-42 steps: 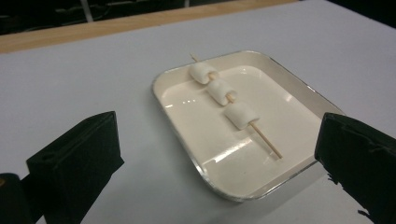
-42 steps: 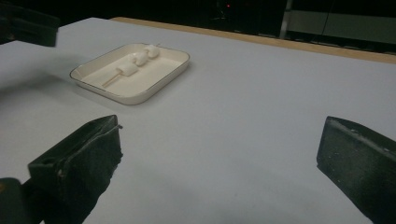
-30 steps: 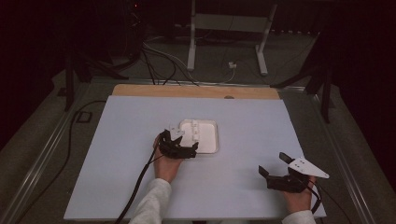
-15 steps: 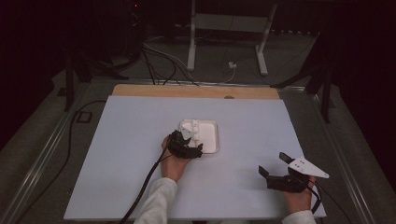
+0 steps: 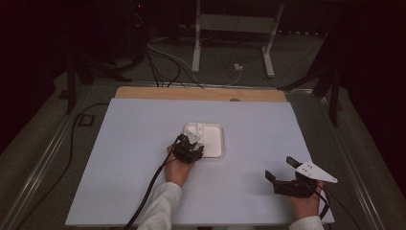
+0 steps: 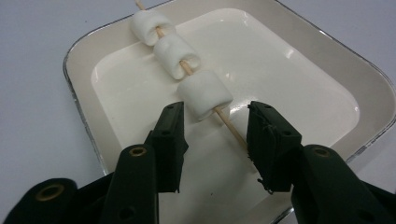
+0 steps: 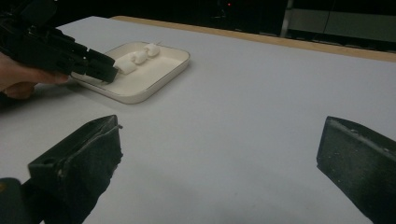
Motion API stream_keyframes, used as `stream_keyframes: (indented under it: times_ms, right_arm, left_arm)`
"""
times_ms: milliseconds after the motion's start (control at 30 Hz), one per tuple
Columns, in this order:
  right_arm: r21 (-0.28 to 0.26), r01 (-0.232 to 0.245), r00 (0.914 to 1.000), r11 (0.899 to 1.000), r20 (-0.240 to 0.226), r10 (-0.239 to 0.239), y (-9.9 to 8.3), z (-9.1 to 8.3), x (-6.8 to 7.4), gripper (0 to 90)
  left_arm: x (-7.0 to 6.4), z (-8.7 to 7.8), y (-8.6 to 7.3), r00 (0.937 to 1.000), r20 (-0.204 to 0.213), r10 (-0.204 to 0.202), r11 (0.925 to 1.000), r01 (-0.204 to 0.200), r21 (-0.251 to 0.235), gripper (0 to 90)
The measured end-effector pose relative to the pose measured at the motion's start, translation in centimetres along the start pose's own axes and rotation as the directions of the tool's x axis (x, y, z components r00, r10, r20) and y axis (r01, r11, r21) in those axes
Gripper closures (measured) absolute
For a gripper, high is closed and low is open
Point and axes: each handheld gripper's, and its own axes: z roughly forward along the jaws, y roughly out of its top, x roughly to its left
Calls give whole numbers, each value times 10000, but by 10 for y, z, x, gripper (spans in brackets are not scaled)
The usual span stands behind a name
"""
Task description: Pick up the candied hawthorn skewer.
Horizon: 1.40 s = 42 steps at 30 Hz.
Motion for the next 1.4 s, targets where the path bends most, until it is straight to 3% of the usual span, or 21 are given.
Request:
stream_keyframes:
  times_ms: [233, 467, 533, 767, 1000, 1167, 1400]
  right_arm:
    - [30, -11, 10000, 10000, -19, 11, 0, 0, 0, 0]
    - [67, -32, 10000, 10000, -37, 32, 0, 0, 0, 0]
    - [96, -45, 10000, 9999, -42, 46, 0, 0, 0, 0]
    - [128, -66, 9999, 9999, -75, 67, 0, 1, 0, 0]
    - [125, -111, 9999, 9999, -82, 112, 0, 0, -1, 0]
    - [142, -96, 9999, 9999, -86, 97, -1, 0, -1, 0]
    - [138, -93, 9999, 9999, -78, 94, -1, 0, -1, 0]
  left_arm:
    - [7, -2, 0, 9997, -105, -230, 9996, 232, 189, 774]
    - [11, -7, -2, 9988, -233, -427, 9984, 435, 351, 887]
    - [12, -9, -3, 9988, -330, -357, 9983, 371, 447, 889]
    - [16, -9, -3, 9991, -89, -405, 9979, 409, 498, 881]
    - [17, -6, 5, 9999, -121, -71, 9962, 81, 871, 900]
    - [20, -11, 3, 9984, 187, -542, 9968, 530, 591, 900]
    - [20, -27, 2, 9973, 412, -601, 9971, 581, 482, 900]
